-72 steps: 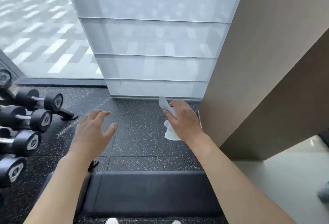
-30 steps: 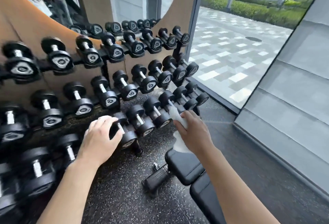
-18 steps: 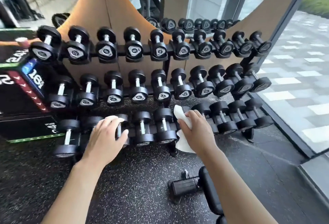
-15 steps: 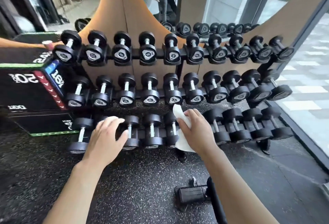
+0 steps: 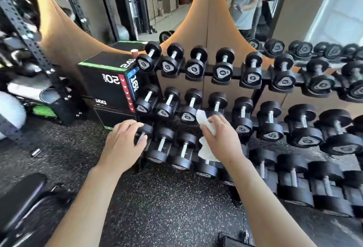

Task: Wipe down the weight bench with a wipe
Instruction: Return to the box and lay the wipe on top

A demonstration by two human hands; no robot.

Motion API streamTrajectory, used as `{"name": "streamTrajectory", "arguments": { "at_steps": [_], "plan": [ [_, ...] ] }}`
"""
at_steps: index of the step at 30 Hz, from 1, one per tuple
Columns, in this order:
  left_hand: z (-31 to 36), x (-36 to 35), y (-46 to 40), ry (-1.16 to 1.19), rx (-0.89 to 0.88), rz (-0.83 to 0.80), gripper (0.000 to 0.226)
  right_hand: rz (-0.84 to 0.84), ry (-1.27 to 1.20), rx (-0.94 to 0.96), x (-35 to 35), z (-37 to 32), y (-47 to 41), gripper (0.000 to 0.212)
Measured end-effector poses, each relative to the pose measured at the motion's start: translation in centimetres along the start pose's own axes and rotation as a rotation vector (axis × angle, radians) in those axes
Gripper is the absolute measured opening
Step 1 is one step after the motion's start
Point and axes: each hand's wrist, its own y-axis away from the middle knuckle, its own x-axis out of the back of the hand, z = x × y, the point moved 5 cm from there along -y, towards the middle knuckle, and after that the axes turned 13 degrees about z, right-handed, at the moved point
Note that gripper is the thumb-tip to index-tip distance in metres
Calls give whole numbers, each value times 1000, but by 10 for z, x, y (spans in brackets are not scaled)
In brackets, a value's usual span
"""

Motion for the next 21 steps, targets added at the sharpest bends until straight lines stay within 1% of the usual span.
{"name": "streamTrajectory", "arguments": {
  "at_steps": [5, 9, 14, 18, 21],
  "plan": [
    [-50, -2, -9, -38, 14, 18, 44, -23, 22, 59, -45, -30, -14, 29],
    [-98, -7, -31, -98, -47, 10, 45, -31, 32, 88, -89, -62, -28, 24],
    [-179, -9, -75, -125, -72, 7, 45, -45, 67, 88, -162, -117, -48, 25],
    [-248, -11, -114, -110, -71, -23, 46, -45, 96, 79, -220, -166, -64, 28],
    [-288, -14, -134, -83, -76, -46, 47, -64, 114, 87, -256, -200, -70, 28]
  ]
}}
